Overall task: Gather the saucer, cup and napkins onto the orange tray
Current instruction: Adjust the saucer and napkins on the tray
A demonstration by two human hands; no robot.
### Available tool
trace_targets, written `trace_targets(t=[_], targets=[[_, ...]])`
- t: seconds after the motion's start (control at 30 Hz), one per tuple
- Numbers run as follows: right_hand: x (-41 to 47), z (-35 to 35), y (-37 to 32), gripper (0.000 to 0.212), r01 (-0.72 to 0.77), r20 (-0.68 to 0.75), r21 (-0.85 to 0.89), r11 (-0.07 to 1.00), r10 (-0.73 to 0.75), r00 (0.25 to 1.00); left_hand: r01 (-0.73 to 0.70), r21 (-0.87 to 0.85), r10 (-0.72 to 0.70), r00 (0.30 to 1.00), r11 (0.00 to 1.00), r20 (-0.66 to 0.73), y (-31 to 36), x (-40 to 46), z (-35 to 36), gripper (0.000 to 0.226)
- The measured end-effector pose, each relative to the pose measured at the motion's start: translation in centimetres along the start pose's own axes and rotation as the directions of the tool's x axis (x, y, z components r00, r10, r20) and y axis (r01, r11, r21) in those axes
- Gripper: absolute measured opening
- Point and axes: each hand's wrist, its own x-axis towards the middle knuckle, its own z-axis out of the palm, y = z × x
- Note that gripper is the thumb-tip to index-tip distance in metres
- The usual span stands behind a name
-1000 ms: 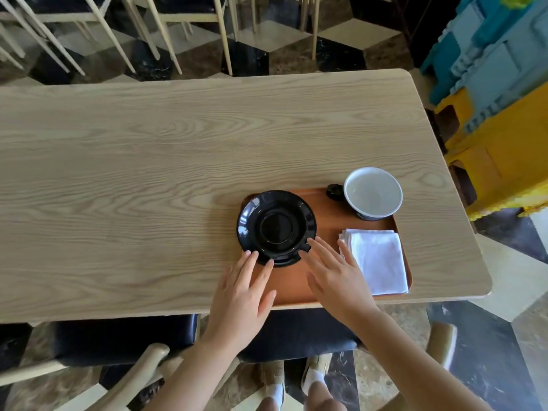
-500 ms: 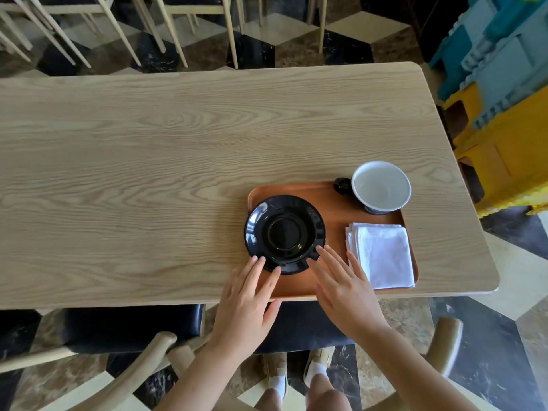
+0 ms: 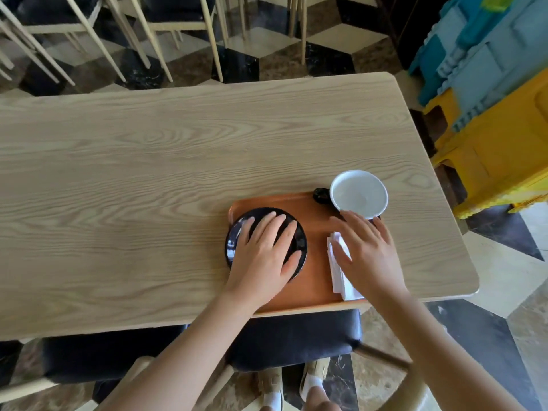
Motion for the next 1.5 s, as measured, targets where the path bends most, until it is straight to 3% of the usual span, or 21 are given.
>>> trace_targets(t=[0.07, 0.17, 0.33, 0.53, 0.87, 1.3, 1.4, 1.5], targets=[[2.1, -0.8, 2.6, 0.036, -0.118, -0.030, -0.046, 0.992, 0.116, 0.993, 0.011, 0.004, -0.011, 1.000, 1.000, -0.018, 1.0, 4.4, 0.6, 0.047], [3.9, -1.3, 5.5, 0.048, -0.285, 0.071, -0.053, 0.957, 0.288, 0.955, 0.088, -0.022, -0.087, 0.996, 0.996, 0.035, 2.6, 9.0, 2.0, 0.052], [4.5, -1.4, 7.3, 0.053, -0.407, 0.187, 0.072, 0.910, 0.389, 0.902, 0.146, -0.064, -0.134, 0.977, 0.987, 0.164, 3.8, 11.6, 4.1, 0.057], [4.7, -1.3, 7.2, 0.045, -0.471, 0.226, 0.286, 0.834, 0.419, 0.879, 0.259, -0.277, -0.219, 0.961, 0.925, 0.167, 3.5, 11.5, 4.4, 0.050], [5.0, -0.5, 6.4, 0.049, -0.533, 0.285, 0.401, 0.745, 0.451, 0.846, 0.416, -0.564, -0.374, 0.906, 0.713, 0.196, 2.8, 9.3, 3.0, 0.033], [5.0, -0.1, 5.4, 0.047, -0.507, 0.311, 0.430, 0.747, 0.404, 0.860, 0.470, -0.546, -0.419, 0.880, 0.694, 0.225, 1.8, 8.2, 2.9, 0.038], [4.6, -0.7, 5.5, 0.045, -0.493, 0.314, 0.438, 0.752, 0.386, 0.868, 0.430, -0.482, -0.446, 0.891, 0.763, 0.089, 2.6, 7.4, 2.7, 0.046], [2.2, -1.9, 5.8, 0.037, -0.343, 0.146, 0.357, 0.869, 0.311, 0.939, 0.236, -0.404, -0.321, 0.934, 0.884, -0.156, 4.2, 5.5, 2.3, 0.037]])
